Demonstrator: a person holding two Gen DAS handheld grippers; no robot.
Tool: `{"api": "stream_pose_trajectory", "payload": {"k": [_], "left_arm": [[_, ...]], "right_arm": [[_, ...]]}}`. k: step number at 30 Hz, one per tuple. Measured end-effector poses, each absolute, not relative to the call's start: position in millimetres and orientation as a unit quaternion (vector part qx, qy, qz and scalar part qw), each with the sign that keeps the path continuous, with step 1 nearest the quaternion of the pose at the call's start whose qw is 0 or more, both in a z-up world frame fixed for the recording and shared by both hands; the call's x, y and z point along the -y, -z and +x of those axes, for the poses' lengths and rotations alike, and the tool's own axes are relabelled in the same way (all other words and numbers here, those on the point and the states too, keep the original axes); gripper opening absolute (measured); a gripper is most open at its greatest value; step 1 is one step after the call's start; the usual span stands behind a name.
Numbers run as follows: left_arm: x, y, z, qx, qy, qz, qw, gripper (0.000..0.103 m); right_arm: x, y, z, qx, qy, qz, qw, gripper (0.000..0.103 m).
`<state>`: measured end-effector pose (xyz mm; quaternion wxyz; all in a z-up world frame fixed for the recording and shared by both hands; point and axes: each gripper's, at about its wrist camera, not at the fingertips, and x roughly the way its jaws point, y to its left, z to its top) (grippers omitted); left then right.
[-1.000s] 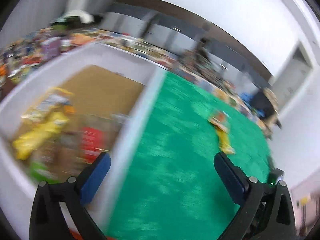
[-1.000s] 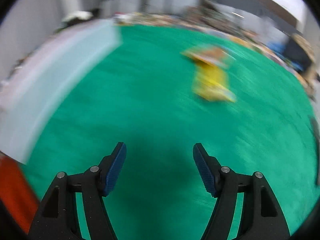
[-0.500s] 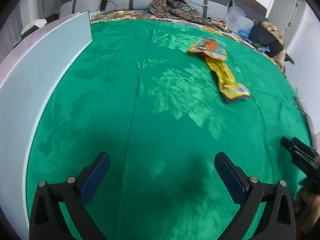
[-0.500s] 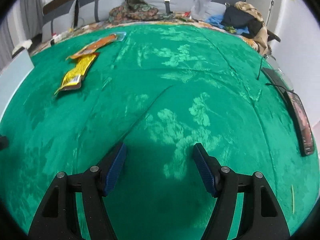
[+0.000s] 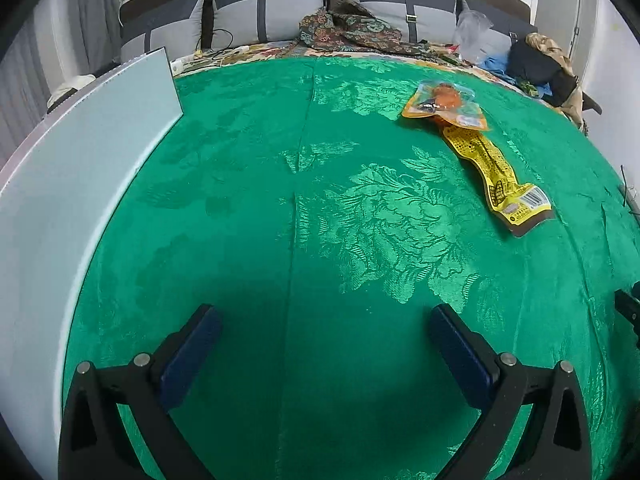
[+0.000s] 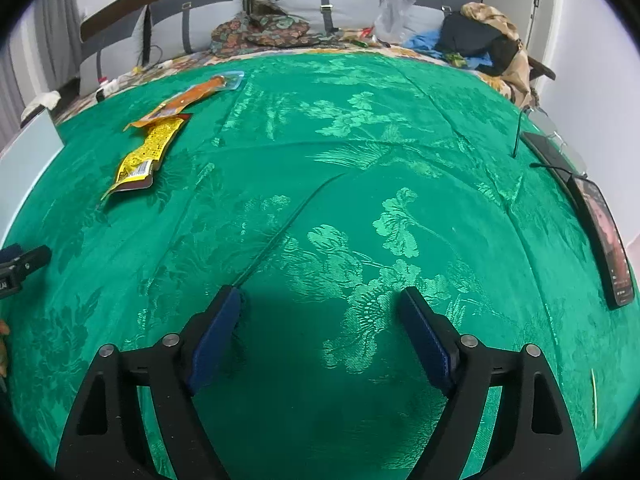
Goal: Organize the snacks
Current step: 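Withdraw both tools from the box back over the bed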
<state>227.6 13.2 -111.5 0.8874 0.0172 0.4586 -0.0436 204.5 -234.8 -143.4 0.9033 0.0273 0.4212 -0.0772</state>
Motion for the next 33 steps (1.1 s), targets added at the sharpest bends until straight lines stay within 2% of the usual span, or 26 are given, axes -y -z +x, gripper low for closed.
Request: {"api": "stream_pose_trajectory", "payload": {"k": [33], "left_arm": [[-13.5,113.0,231.2,-0.458,0.067,0.029,0.886,0.103]], "right_arm": [[235.4,142.5,203.8,-0.422,0.077,0.027,0.903,0.085]]}}
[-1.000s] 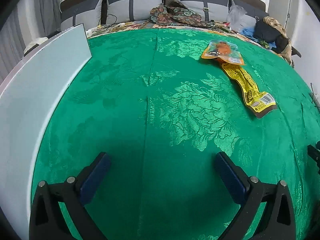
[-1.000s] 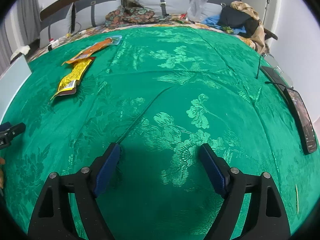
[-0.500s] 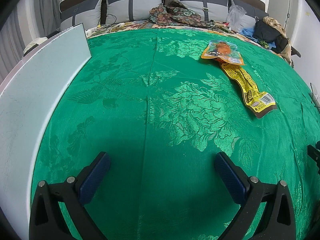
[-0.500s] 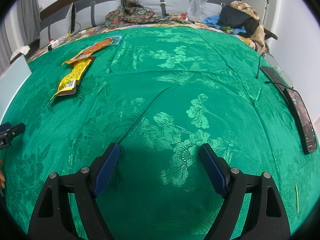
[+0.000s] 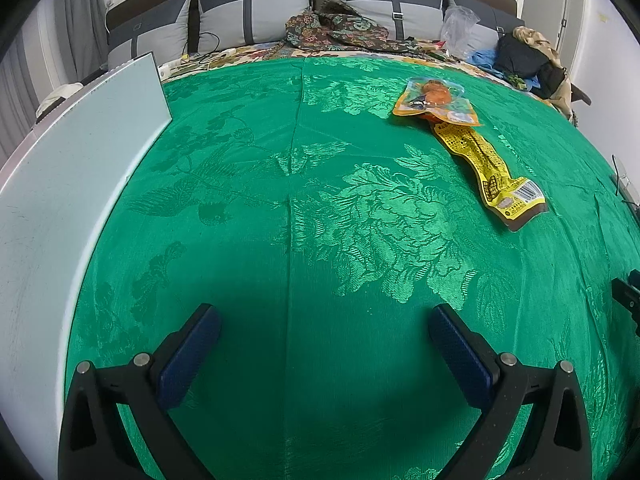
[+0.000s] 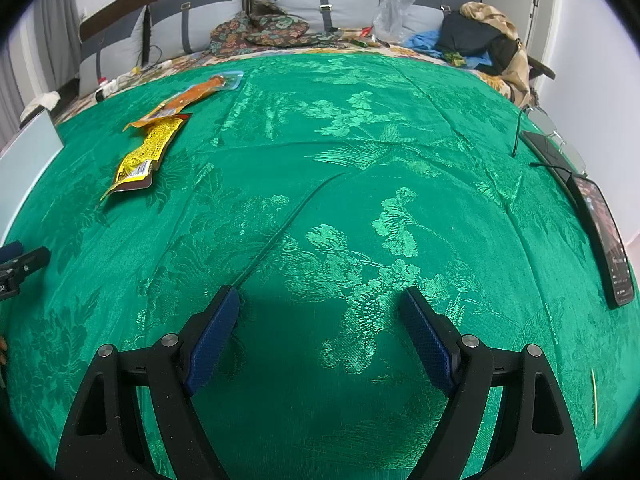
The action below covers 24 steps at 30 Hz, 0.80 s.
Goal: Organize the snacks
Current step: 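Withdraw both tools from the box back over the bed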
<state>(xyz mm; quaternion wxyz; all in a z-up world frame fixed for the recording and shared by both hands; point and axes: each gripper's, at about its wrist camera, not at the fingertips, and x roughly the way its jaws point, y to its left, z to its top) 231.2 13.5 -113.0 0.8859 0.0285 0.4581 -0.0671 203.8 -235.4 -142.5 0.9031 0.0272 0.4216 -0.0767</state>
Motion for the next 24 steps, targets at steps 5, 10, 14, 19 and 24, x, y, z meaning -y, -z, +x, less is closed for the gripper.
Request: {"api": "stream_pose_trajectory", "payload": {"k": [5,10,14,19,24], "left_arm": [[-13,113,231,-0.458,0.067,0.029,0.886,0.103],[-14,113,231,-0.458,0.067,0.029,0.886,0.103],[-13,113,231,-0.458,0.067,0.029,0.886,0.103],[-13,113,231,-0.458,0.065,0.028,0.886,0.103],[-13,113,232,-0.458,0.063,0.027,0.886,0.103]], "right_arm": [[235,142,204,-0.422,0.077,0.027,0.903,0.085],[235,142,204,-0.422,0.077,0.027,0.903,0.085],[235,142,204,-0.422,0.077,0.027,0.903,0.085],[236,143,204,-0.422,0.073,0.029,0.903,0.088],[229,140,217,-0.451,0.054,0.017,0.891,0.09]]}}
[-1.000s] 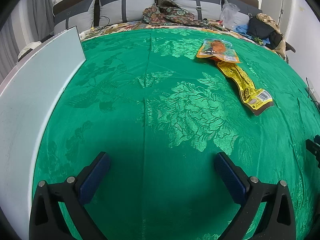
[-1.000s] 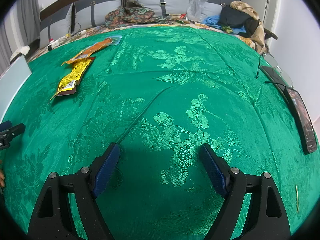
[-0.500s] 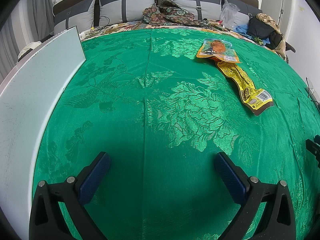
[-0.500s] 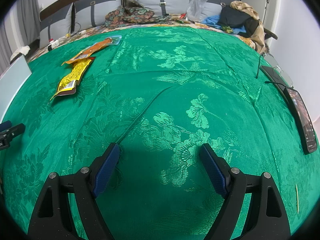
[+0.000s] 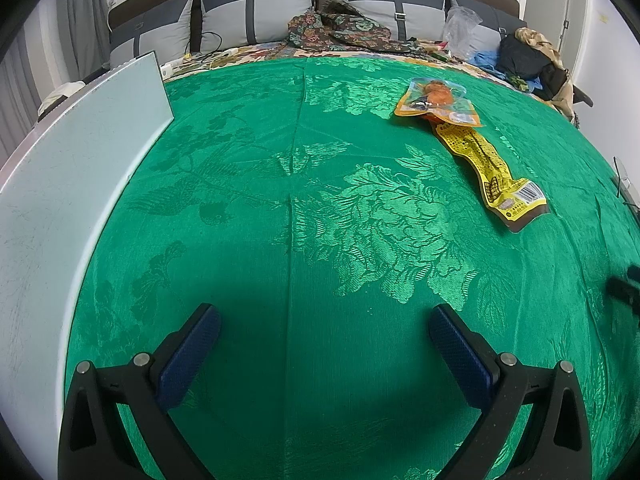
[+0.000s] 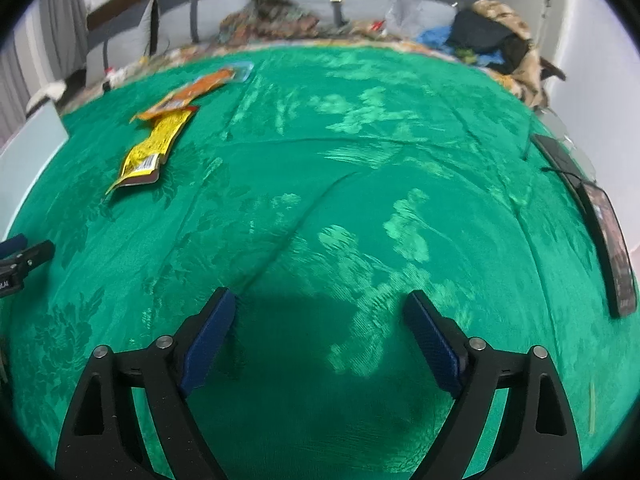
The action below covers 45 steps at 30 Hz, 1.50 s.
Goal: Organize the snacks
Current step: 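Withdraw both tools from the box back over the bed, then grasp yellow red-topped pouch with right tool while left tool grasps orange sausage pack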
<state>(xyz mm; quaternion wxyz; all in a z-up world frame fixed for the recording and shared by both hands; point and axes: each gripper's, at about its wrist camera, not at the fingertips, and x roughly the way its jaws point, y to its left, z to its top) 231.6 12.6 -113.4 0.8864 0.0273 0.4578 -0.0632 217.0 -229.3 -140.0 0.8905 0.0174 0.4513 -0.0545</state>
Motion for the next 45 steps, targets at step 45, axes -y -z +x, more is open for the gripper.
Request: {"api": "stream_pose_trajectory", "payload": {"k": [45], "left_arm": [[-12,114,232,-0.458,0.063,0.027,0.886,0.103]], "right_arm": [[256,138,217,-0.44,0.038,0.007,0.897,0.082]]}}
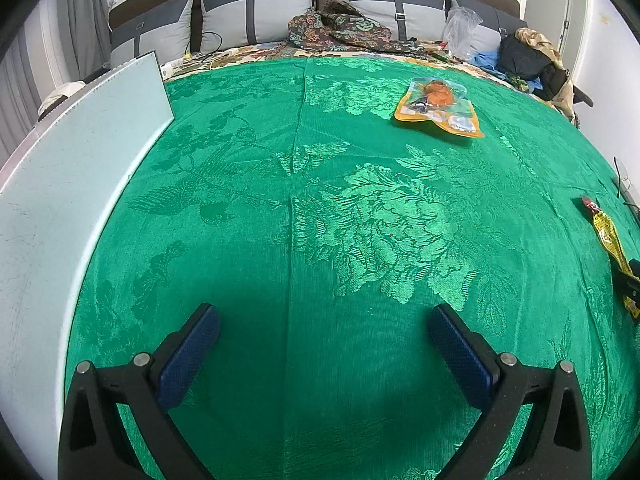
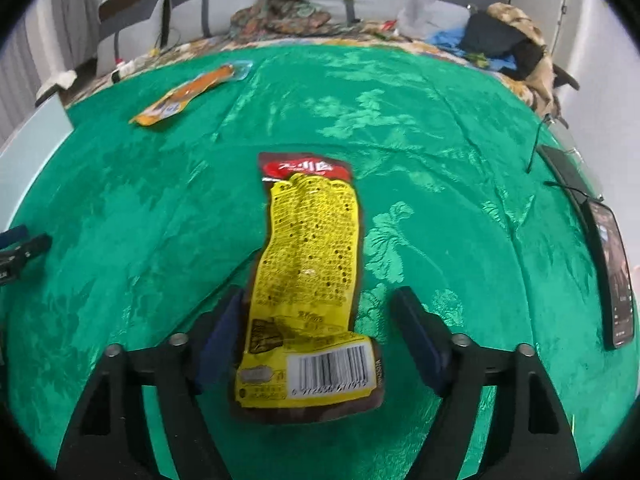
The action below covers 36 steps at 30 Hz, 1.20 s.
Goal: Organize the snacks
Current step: 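Grasp yellow red-topped pouch with right tool while left tool grasps orange sausage pack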
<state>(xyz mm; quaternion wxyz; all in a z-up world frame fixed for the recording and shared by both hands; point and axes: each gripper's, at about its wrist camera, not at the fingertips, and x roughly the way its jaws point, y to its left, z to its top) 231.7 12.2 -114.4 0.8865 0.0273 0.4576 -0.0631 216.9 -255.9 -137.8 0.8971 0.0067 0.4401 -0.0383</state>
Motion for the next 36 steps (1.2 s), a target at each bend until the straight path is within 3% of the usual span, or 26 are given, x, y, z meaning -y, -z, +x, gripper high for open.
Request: {"api": "stream_pose_trajectory", "payload": {"k": [29,33,36], "left_arm": [[-10,115,235,-0.461,0.043,0.018,0.886,0.103],[-4,109,261,-0.519,0.055,0.019,0.853,0.101],[8,86,286,-0.503,0.112,0.003,0.857,0.097]], "right_arm": [[258,138,212,-0.425,0.047,0.011,0.904,0.087],[258,139,212,-0.426,0.045,0.013,0.904,0.088],[258,139,212,-0.426,0.046,0.012,0.904,0.088]]}}
